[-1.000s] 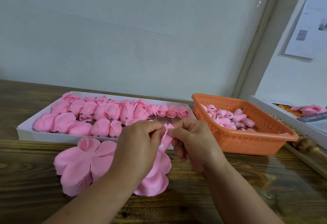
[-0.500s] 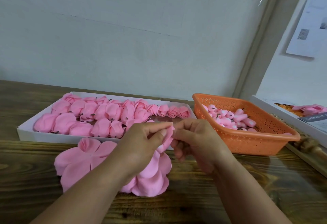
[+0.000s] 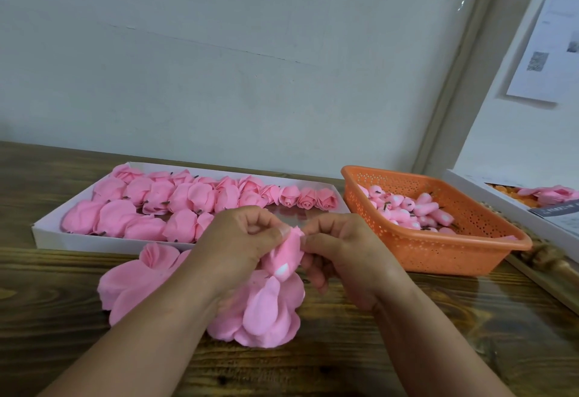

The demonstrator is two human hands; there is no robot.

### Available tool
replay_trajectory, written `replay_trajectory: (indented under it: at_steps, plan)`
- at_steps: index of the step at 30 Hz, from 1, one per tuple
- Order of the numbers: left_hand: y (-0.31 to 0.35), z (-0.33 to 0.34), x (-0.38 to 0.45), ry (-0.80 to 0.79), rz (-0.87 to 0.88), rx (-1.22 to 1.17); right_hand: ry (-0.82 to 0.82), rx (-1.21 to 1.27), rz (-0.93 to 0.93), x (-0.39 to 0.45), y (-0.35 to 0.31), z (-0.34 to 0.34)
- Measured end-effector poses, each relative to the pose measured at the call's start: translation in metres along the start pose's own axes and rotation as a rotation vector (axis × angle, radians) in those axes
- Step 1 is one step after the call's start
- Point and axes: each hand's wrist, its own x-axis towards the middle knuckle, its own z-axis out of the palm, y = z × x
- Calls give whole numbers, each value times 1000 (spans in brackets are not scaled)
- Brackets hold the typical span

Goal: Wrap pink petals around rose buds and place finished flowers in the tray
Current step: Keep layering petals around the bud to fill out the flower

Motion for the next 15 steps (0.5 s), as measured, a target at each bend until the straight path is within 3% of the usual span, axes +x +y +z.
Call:
replay_trajectory:
  at_steps: [7, 12, 15]
  plan:
    - [-1, 2, -1, 53, 38, -1, -35, -1, -59, -1, -1, 2]
    - [-5, 6, -3, 262, 245, 269, 17, 1, -39, 0, 1, 7]
    - [-6, 8, -6, 288, 354, 430, 44, 0, -12, 2, 4, 10]
